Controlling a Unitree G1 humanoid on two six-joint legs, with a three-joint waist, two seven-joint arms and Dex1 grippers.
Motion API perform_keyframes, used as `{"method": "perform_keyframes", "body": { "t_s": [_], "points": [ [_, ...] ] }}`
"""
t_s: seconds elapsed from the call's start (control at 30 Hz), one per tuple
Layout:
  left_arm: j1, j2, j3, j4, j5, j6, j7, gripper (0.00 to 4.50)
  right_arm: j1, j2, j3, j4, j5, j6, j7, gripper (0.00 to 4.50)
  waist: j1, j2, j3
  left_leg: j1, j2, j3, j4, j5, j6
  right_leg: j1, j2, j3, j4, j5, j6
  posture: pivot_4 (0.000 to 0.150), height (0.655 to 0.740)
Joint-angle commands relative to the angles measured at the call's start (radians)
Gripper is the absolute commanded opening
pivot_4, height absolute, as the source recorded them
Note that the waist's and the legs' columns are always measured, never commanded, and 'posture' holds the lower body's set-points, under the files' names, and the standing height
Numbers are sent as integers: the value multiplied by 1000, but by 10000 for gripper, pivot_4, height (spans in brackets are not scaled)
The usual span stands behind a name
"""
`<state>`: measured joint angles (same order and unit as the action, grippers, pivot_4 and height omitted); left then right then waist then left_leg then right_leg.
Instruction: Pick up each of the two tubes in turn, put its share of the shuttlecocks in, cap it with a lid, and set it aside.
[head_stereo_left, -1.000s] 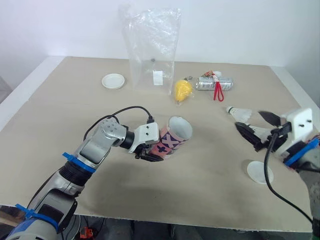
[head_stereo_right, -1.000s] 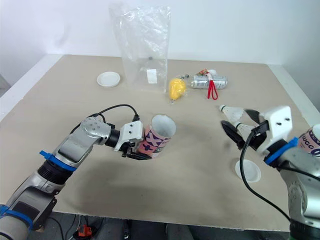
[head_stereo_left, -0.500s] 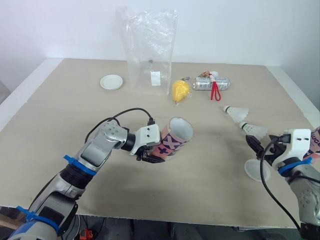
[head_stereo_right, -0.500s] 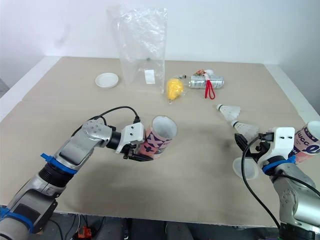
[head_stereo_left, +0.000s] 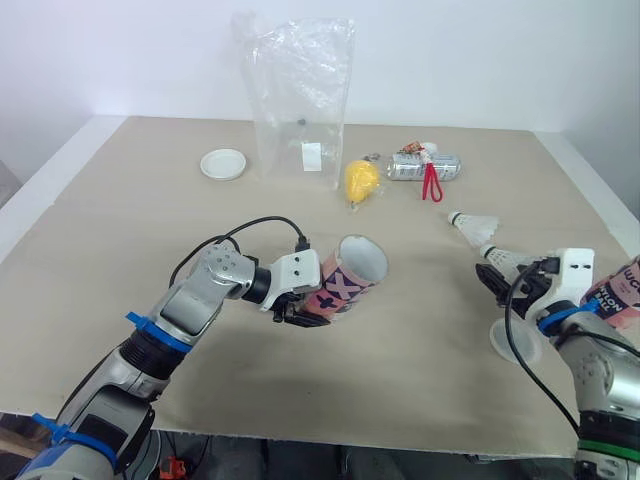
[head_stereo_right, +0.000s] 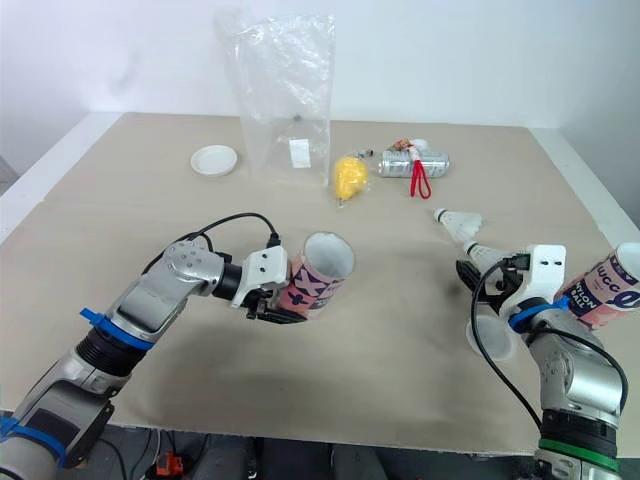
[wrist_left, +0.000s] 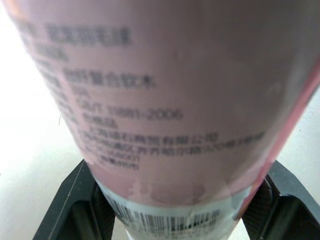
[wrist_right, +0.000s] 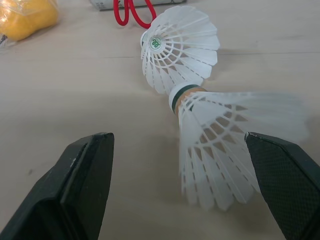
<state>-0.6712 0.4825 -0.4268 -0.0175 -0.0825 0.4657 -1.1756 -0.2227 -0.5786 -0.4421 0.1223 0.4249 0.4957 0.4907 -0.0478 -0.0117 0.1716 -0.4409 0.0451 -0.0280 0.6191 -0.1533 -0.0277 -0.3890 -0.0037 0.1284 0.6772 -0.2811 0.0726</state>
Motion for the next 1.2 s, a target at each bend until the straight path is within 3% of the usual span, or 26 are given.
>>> {"method": "perform_keyframes", "body": {
  "t_s": [0.03,0.07,0.17,0.37,0.4,0.43,0.67,0.83,0.97,1.2],
  "points": [
    [6,7,6,-29,0,-2,10,27455,-36,-26,-13,28,-5,-36,6,44790,0,0,0,0,0,0,0,0,0,0,0,0,0,0,0,1500,7400],
    [7,9,4,-29,2,-4,11,27455,-41,-27,-12,37,-6,-40,6,44790,0,0,0,0,0,0,0,0,0,0,0,0,0,0,0,1500,7400],
    [10,12,3,-32,2,-3,15,27455,-56,-32,-7,57,-12,-52,9,36332,0,0,0,0,0,0,0,0,0,0,0,0,0,0,0,1500,7400],
    [13,16,4,-40,-1,0,20,27455,-76,-38,-4,95,-29,-74,4,6808,0,0,0,0,0,0,0,0,0,0,0,0,0,0,0,1500,7400],
    [14,16,4,-40,-1,0,20,27455,-76,-38,-3,97,-31,-76,4,5318,0,0,0,0,0,0,0,0,0,0,0,0,0,0,0,1500,7400],
    [13,16,4,-38,-1,-2,20,27455,-77,-36,-4,98,-30,-77,3,258,0,0,0,0,0,0,0,0,0,0,0,0,0,0,0,1500,7400],
    [6,17,4,-21,1,-12,16,27455,-33,-27,-34,-3,-5,-54,-28,258,0,0,0,0,0,0,0,0,0,0,0,0,0,0,0,1500,7400],
    [-7,18,4,2,3,-24,8,27455,42,-79,-38,-240,2,-22,-19,258,0,1,0,0,0,0,-1,0,0,-1,0,0,0,0,0,1500,7400],
    [-26,18,3,36,5,-40,-5,27455,11,-244,15,-483,-5,-78,133,258,-1,3,1,0,0,0,0,0,0,0,0,1,0,0,1,1500,7400],
    [-55,4,-3,76,1,-54,-30,27455,-177,-469,201,-660,42,-228,496,258,-2,1,2,1,1,1,0,0,0,0,1,1,0,-3,-5,1500,7400]
  ]
}}
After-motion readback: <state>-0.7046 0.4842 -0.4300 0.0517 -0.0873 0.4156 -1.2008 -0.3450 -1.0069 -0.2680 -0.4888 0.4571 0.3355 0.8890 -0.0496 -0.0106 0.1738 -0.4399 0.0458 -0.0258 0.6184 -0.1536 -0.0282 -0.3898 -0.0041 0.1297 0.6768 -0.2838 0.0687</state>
